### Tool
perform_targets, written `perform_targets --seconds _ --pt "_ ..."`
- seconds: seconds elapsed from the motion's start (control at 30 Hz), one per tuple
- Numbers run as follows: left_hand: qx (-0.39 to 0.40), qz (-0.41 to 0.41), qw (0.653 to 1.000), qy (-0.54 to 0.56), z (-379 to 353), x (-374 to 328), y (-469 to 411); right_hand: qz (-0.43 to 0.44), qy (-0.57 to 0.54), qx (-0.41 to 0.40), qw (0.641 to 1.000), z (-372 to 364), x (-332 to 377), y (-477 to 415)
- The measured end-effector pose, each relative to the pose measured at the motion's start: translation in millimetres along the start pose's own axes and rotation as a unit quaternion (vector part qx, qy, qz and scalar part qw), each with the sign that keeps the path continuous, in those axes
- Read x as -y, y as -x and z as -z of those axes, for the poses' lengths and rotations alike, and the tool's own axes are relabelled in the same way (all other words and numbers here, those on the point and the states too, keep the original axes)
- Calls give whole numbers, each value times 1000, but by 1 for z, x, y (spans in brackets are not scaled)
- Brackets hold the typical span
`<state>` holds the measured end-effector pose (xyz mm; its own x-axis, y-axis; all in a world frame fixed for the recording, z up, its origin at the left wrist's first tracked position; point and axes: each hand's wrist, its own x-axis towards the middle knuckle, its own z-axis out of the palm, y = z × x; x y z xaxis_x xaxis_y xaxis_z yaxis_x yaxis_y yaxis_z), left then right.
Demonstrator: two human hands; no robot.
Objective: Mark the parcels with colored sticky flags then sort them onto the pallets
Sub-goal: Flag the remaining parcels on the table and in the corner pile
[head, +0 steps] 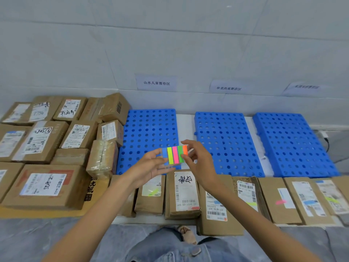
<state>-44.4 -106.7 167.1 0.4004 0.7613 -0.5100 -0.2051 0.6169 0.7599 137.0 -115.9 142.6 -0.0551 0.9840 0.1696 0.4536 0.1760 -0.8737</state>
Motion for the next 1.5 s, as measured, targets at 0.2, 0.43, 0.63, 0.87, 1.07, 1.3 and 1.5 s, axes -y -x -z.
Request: perform_targets --seconds 0.2,0.43,0.63,0.87,1.07,1.3,1.5 --pt "52 -7 999 7 -13 1 -1 214 299 -17 930 13 2 -4" --pt "102 12 991 85 -22 2 -9 285 350 -23 892 5 -8 -12" --pt "114 34 988 103 -25 6 -11 295 271 -59 914 9 -10 -12" --pt "73 68 990 99 -26 11 -20 207 222 -4 953 11 -7 -12" --pt "39 78 996 29 -29 11 -23 219 219 -3 951 13 -8 -9" --pt "32 73 997 10 -27 13 -26 217 192 29 957 17 -9 -6" --pt "-17 67 998 12 -18 19 -25 216 157 78 961 15 -16 0"
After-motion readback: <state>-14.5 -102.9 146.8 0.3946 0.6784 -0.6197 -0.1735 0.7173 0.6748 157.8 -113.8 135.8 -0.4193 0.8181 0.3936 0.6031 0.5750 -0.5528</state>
